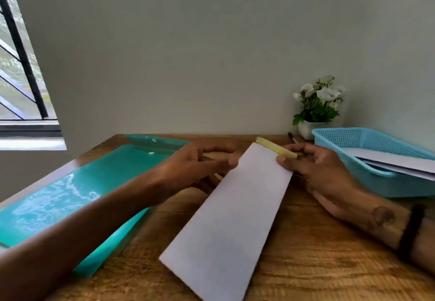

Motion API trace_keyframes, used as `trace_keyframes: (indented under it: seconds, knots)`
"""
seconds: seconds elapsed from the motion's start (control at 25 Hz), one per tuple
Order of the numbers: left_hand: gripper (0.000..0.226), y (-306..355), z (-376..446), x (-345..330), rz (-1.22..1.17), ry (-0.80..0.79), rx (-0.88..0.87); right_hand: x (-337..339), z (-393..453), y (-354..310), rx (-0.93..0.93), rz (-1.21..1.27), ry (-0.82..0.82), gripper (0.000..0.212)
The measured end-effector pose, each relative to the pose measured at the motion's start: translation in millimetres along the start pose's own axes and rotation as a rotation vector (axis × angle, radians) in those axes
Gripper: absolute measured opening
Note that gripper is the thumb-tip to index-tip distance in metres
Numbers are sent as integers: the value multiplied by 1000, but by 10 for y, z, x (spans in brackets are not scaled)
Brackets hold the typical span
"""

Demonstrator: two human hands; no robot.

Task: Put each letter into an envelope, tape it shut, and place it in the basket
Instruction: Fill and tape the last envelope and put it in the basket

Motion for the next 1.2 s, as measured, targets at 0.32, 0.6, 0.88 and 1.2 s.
trace_keyframes:
  seconds: [0.32,0.6,0.88,1.2]
  knots:
    - [29,-205,69,-67,-29,145,56,-563,39,-32,187,-387,-283,20]
    - [31,-137,70,62,44,269,-62,-508,-12,47,7,-97,-307,16]
    - [49,157,-42,-110,708,245,-374,-350,-2,-16,-49,23,-120,32]
    - [62,-174,72,-183,-312,96,120,-659,-313,-268,256,-280,-398,43]
Point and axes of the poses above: each hand's wrist, its own z-axis towards the middle knuckle, its own x-axis out of the back of the hand, y = z × x, the point moved 10 cm from there along z, towards the middle knuckle, and after that the axes turned 8 degrees about y, right-handed, at the moved point
